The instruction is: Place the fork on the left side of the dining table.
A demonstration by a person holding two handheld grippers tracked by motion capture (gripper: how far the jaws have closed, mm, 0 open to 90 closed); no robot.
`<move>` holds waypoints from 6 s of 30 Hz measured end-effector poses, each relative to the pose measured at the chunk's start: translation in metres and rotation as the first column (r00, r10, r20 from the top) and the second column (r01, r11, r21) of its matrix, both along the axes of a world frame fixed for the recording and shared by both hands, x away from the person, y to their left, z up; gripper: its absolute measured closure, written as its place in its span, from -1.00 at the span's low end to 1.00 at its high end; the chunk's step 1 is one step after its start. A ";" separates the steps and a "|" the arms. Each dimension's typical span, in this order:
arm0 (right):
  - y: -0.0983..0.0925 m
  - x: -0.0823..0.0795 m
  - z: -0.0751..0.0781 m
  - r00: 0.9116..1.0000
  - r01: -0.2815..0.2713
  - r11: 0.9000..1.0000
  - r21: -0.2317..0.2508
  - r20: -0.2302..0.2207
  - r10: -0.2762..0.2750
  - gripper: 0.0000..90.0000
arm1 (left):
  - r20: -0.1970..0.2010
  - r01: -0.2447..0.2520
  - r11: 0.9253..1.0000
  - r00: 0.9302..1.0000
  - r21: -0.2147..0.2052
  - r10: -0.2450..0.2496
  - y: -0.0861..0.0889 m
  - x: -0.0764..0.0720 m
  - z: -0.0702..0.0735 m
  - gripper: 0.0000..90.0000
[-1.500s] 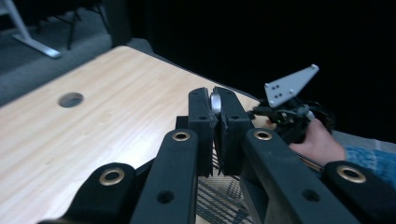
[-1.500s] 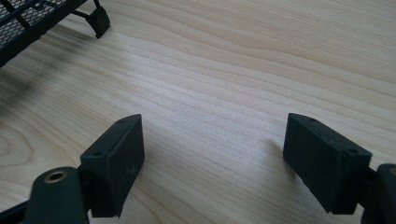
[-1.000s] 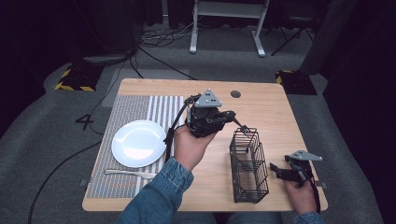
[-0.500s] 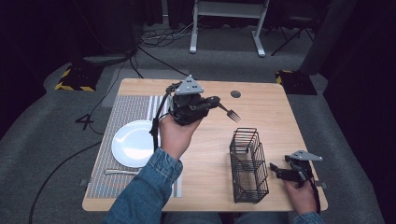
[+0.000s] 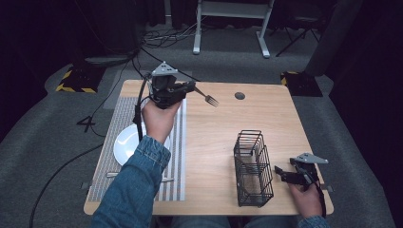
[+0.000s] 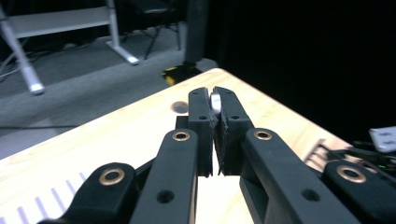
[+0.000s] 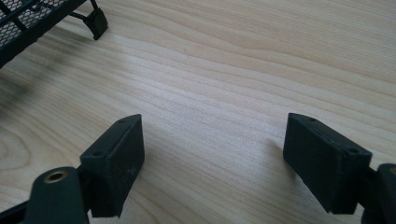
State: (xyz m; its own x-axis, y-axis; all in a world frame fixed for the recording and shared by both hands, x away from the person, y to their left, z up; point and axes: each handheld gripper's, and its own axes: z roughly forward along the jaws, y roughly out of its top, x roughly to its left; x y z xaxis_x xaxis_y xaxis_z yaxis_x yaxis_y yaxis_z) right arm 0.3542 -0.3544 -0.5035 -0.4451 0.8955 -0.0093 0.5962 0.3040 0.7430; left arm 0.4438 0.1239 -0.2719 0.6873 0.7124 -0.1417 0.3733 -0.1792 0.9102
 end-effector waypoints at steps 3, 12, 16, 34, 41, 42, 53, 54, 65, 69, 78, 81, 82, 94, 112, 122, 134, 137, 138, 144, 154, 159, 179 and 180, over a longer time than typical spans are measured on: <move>0.000 0.000 0.000 1.000 0.000 1.000 0.000 0.000 0.000 -0.54 | 0.002 -0.047 0.999 0.999 0.011 0.047 0.013 0.007 -0.002 0.92; 0.000 0.001 0.000 1.000 0.001 1.000 -0.001 -0.001 -0.001 -0.54 | 0.005 -0.236 0.971 0.972 0.032 0.236 0.038 0.026 -0.012 0.92; 0.000 0.001 0.000 1.000 0.001 1.000 -0.001 -0.001 -0.001 -0.54 | -0.006 -0.286 0.958 0.958 0.035 0.287 0.044 0.036 -0.012 0.92; 0.000 0.001 0.000 1.000 0.001 1.000 -0.002 -0.001 -0.001 -0.54 | -0.141 -0.357 0.933 0.922 0.049 0.360 0.082 0.069 -0.031 0.92; 0.000 0.001 0.000 1.000 0.001 1.000 -0.001 -0.001 -0.001 -0.54 | -0.213 -0.337 0.937 0.913 0.088 0.349 0.086 0.079 -0.046 0.92; 0.000 0.001 0.000 1.000 0.001 1.000 -0.001 -0.001 -0.001 -0.54 | -0.222 -0.337 0.937 0.910 0.095 0.350 0.087 0.080 -0.048 0.92; 0.000 0.001 0.000 1.000 0.002 1.000 -0.001 -0.001 -0.002 -0.54 | -0.327 -0.349 0.930 0.871 0.114 0.367 0.103 0.082 -0.072 0.92; 0.000 0.001 0.000 1.000 0.002 1.000 -0.001 -0.001 -0.002 -0.54 | -0.329 -0.351 0.930 0.870 0.111 0.367 0.104 0.081 -0.073 0.92; 0.000 0.001 0.000 1.000 0.002 1.000 -0.001 -0.001 -0.002 -0.54 | -0.336 -0.343 0.930 0.867 0.134 0.368 0.105 0.080 -0.075 0.92; 0.000 0.001 0.000 1.000 0.002 1.000 -0.001 -0.001 -0.002 -0.54 | -0.343 -0.335 0.934 0.868 0.127 0.358 0.106 0.079 -0.077 0.92; 0.000 0.001 0.000 1.000 0.002 1.000 -0.001 -0.001 -0.002 -0.54 | -0.343 -0.327 0.935 0.869 0.139 0.356 0.107 0.081 -0.081 0.92; 0.000 0.001 0.000 1.000 0.002 1.000 -0.001 -0.001 -0.002 -0.55 | -0.351 -0.324 0.937 0.868 0.132 0.350 0.108 0.082 -0.083 0.92; 0.000 0.001 0.000 1.000 0.002 1.000 -0.001 -0.001 -0.002 -0.54 | -0.355 -0.323 0.937 0.868 0.131 0.348 0.108 0.082 -0.084 0.92; 0.000 0.001 0.000 1.000 0.002 1.000 -0.001 -0.001 -0.002 -0.54 | -0.383 -0.321 0.938 0.857 0.129 0.346 0.110 0.081 -0.088 0.92; 0.000 0.001 0.000 1.000 0.002 1.000 -0.002 -0.001 -0.002 -0.55 | -0.318 -0.368 0.897 0.844 0.244 0.432 0.122 0.086 -0.107 0.13; 0.000 0.001 0.000 1.000 0.002 1.000 -0.002 -0.001 -0.002 -0.54 | -0.244 -0.385 0.858 0.845 0.342 0.476 0.128 0.086 -0.127 0.04; 0.000 0.001 0.000 1.000 0.002 1.000 -0.001 -0.001 -0.002 -0.55 | -0.287 -0.396 0.847 0.817 0.354 0.501 0.141 0.086 -0.147 0.04; 0.000 0.001 0.000 1.000 0.002 1.000 -0.001 -0.001 -0.002 -0.55 | -0.300 -0.394 0.845 0.809 0.361 0.506 0.144 0.087 -0.152 0.04; 0.000 0.001 0.000 1.000 0.003 1.000 -0.001 -0.001 -0.003 -0.55 | -0.300 -0.396 0.843 0.807 0.363 0.509 0.145 0.088 -0.153 0.04; 0.000 0.001 0.000 1.000 0.002 1.000 -0.001 -0.001 -0.002 -0.55 | -0.316 -0.397 0.842 0.798 0.365 0.514 0.149 0.089 -0.161 0.03; 0.000 0.001 0.000 1.000 0.003 1.000 -0.001 -0.001 -0.003 -0.55 | -0.325 -0.400 0.843 0.793 0.360 0.515 0.152 0.093 -0.167 0.04; 0.000 0.001 0.000 1.000 0.003 1.000 -0.001 -0.001 -0.003 -0.55 | -0.324 -0.400 0.842 0.793 0.362 0.516 0.152 0.093 -0.170 0.01; 0.001 0.001 0.000 1.000 0.003 1.000 -0.001 -0.001 -0.003 -0.55 | -0.198 -0.387 0.865 0.865 0.320 0.460 0.149 0.059 -0.123 -0.04; 0.001 0.001 0.000 1.000 0.003 1.000 -0.001 -0.001 -0.003 -0.55 | -0.191 -0.384 0.866 0.869 0.321 0.456 0.148 0.056 -0.120 -0.05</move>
State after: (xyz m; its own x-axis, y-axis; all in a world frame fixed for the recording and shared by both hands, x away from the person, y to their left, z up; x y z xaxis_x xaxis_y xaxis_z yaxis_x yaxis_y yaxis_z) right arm 0.3550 -0.3539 -0.5034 -0.4421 0.8969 -0.0099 0.5981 0.3030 0.7420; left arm 0.4995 0.2721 -0.3916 0.2799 0.9594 -0.0344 0.6770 -0.1719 0.7156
